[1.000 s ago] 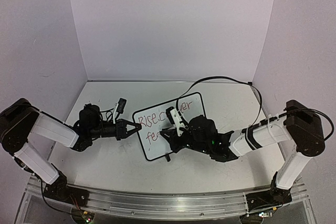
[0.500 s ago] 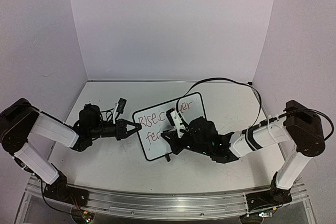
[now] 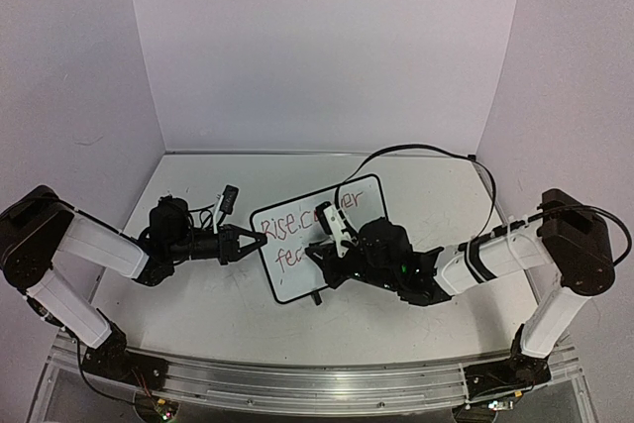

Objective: Write a sentence on the whiteboard

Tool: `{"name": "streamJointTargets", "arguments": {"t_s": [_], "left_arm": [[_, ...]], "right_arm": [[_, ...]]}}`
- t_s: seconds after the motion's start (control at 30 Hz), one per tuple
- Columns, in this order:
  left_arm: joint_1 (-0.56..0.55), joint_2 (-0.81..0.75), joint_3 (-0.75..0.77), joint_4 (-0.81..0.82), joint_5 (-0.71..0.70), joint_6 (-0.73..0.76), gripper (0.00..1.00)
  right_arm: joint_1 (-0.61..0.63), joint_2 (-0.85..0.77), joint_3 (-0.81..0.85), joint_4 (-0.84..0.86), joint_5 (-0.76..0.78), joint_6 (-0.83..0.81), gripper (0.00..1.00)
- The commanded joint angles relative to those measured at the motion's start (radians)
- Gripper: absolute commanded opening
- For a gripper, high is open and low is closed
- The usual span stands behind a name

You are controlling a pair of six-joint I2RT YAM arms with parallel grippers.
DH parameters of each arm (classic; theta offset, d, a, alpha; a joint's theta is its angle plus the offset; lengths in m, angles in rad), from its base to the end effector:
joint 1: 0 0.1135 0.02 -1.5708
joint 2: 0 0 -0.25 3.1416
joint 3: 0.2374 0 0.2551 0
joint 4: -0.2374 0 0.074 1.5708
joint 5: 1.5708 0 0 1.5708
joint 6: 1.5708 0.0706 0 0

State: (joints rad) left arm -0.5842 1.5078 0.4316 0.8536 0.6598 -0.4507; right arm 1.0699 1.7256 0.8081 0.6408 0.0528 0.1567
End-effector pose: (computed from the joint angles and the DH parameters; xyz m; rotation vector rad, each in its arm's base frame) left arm 0.2275 -0.2023 0.1446 0.6387 1.8418 -1.3027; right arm 0.1934 0.3455 0.1606 -0.8141 1.7445 0.7955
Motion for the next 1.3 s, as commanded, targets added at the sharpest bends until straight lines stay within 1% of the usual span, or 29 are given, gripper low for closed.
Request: {"name": "streamJointTargets", "arguments": {"t_s": [0.0, 0.77, 1.27], "left_arm": [[0.0, -0.004, 0.007, -0.072, -0.023, 0.021, 0.0], [0.0, -0.01, 0.008, -0.082, -0.026, 0.026, 0.0], [0.0, -0.01, 0.009, -0.085, -0.028, 0.03, 0.0]], "right_arm": [[-0.034, -0.011, 0.046, 0.008, 0.088, -0.024, 0.0], [-0.046, -0.006, 0.068, 0.008, 0.092, -0.028, 0.0], [-0.034, -0.006, 0.004, -0.007, 0.054, 0.017, 0.0]]}}
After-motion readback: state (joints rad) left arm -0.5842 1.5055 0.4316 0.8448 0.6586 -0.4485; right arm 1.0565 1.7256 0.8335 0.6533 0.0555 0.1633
